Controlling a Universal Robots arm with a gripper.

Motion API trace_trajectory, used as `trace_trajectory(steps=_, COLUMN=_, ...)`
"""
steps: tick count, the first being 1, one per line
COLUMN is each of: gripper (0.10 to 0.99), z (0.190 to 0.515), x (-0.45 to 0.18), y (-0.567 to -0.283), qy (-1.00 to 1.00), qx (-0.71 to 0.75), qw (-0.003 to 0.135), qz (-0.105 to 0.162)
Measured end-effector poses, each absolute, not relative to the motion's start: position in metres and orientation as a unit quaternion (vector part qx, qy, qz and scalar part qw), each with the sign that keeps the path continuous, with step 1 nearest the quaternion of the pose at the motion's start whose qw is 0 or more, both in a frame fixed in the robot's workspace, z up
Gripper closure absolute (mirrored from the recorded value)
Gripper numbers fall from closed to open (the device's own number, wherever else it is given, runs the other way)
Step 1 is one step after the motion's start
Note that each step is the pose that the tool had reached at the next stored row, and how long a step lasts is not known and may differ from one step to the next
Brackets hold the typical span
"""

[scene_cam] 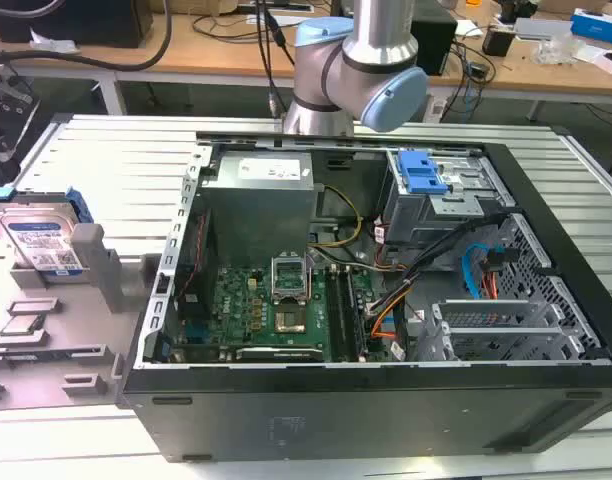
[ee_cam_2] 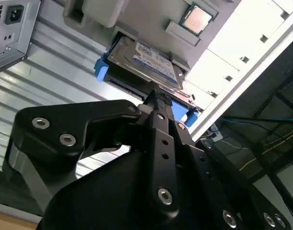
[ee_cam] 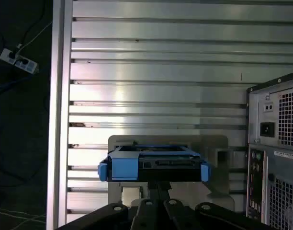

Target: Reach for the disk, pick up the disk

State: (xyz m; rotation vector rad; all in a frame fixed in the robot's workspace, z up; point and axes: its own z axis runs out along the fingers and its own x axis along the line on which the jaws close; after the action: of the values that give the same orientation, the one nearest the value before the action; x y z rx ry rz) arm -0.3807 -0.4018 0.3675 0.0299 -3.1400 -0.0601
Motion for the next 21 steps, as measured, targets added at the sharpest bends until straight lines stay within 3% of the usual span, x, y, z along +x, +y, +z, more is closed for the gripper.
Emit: trace_trajectory(steps=21, gripper=0.98, z=0.3675, x=-0.3808, y=-0.4018, qy=-0.986, qx=0.164, qw=0.003, qz=-0.019)
